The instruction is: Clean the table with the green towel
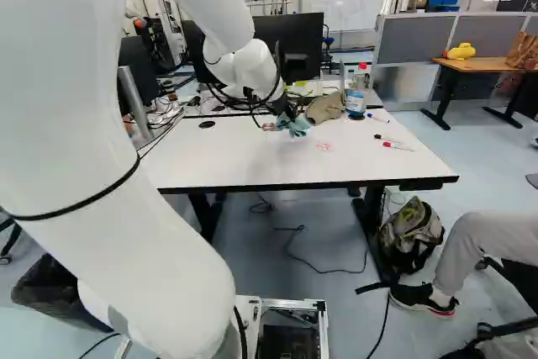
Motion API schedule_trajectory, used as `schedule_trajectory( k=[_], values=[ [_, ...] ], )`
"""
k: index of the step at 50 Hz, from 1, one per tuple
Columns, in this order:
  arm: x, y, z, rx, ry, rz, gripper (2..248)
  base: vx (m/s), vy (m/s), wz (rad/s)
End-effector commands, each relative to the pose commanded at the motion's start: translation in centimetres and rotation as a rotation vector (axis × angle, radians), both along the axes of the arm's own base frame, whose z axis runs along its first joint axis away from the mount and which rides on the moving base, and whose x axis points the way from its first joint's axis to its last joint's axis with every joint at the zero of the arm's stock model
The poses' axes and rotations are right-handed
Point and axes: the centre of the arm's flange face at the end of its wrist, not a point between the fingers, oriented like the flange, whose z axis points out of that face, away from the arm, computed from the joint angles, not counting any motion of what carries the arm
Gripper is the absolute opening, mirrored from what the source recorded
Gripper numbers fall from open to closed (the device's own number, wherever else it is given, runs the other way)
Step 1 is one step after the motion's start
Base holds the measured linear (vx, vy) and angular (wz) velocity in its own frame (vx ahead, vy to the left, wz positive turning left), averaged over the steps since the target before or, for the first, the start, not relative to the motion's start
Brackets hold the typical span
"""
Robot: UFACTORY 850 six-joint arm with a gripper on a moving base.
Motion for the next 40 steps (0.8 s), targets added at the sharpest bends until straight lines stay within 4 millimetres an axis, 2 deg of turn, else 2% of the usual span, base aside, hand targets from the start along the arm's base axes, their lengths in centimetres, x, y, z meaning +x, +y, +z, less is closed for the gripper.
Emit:
schedule_trajectory(
  k=[40],
  values=[
    [0.5, -6.7, 0.0, -0.001, -0.003, -0.124, 50, 0.0, 0.0, 0.0]
  ],
)
